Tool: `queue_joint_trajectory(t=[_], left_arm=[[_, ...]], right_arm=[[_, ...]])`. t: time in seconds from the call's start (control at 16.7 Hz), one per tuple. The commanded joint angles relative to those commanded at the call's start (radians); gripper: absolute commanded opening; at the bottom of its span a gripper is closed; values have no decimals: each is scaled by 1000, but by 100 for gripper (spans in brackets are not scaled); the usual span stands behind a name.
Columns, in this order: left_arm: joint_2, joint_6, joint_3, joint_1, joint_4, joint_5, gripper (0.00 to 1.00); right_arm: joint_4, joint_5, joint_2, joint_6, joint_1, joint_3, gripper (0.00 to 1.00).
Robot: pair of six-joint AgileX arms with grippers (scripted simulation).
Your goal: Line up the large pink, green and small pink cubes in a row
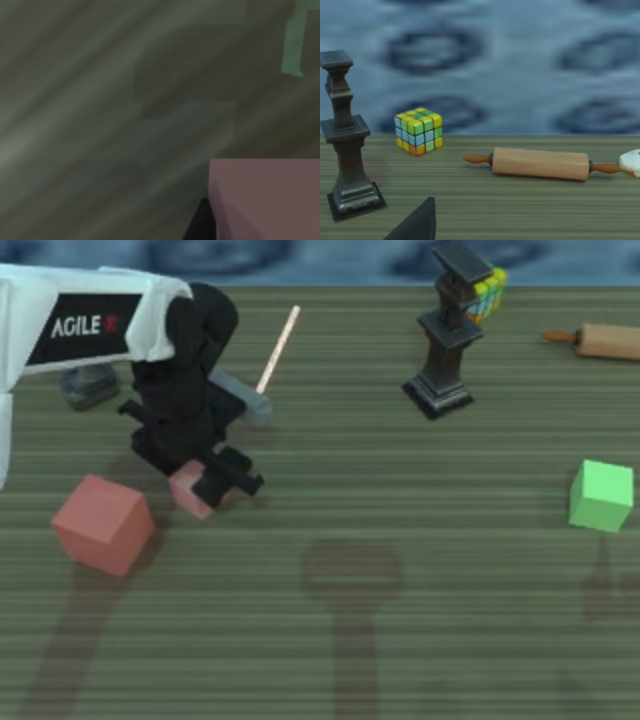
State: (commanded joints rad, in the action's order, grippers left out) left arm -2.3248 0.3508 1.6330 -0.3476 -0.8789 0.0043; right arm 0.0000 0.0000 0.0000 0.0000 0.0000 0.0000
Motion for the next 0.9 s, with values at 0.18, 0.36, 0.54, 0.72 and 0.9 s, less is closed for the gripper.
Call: queue_joint_trajectory(t=[0.18,0.36,0.54,0.72,0.9], left_arm=[[34,-6,9,1,-14,10,0],[47,-4,43,3,-55,10,0],[83,-7,110,13,-174,10,0],[115,-8,157,19,-244,9,0],[117,-8,159,20,-246,9,0]], right_arm=[[0,0,0,0,0,0,100],[0,0,0,0,0,0,100],[0,0,0,0,0,0,100],[0,0,0,0,0,0,100],[0,0,0,0,0,0,100]])
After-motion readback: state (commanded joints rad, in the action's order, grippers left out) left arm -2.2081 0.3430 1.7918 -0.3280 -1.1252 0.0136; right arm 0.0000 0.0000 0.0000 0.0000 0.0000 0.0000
